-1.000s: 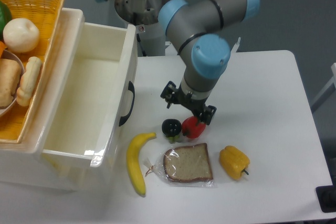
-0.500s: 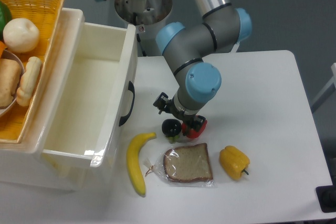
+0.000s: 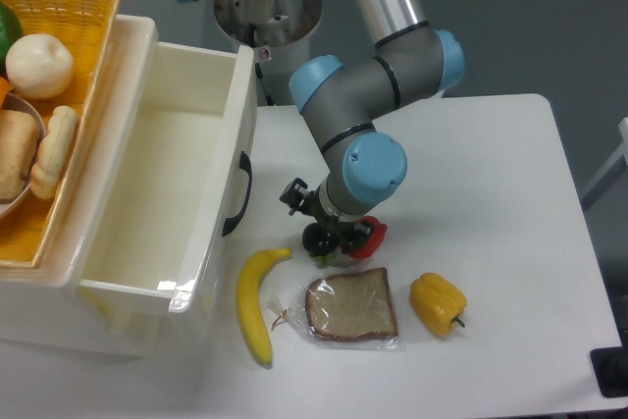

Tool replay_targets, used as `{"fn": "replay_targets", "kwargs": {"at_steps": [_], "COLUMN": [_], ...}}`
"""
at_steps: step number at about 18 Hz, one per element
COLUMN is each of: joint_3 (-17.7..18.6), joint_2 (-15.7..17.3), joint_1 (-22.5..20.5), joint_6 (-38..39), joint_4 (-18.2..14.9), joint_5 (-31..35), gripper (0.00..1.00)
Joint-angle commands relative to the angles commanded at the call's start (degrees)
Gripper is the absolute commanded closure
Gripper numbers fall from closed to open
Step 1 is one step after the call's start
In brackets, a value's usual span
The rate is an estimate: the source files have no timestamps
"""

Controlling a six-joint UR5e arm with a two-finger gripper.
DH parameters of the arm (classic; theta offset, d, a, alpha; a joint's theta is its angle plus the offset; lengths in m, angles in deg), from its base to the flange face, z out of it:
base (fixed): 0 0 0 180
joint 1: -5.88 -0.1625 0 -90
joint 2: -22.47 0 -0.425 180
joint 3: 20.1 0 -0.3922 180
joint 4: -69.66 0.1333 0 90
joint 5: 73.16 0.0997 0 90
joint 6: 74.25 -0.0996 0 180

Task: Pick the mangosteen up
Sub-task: 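Position the gripper around the mangosteen and close on it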

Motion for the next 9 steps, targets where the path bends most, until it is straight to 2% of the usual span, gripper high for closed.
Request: {"fn": "replay_targets", "kwargs": {"at_steps": [9], "joint_3": [-0.18], "joint_2": [-1.58], "joint_1": [0.00], "joint_6": [0.00], "joint_4": [0.35], "joint_5": [0.18], "gripper": [0.00]}}
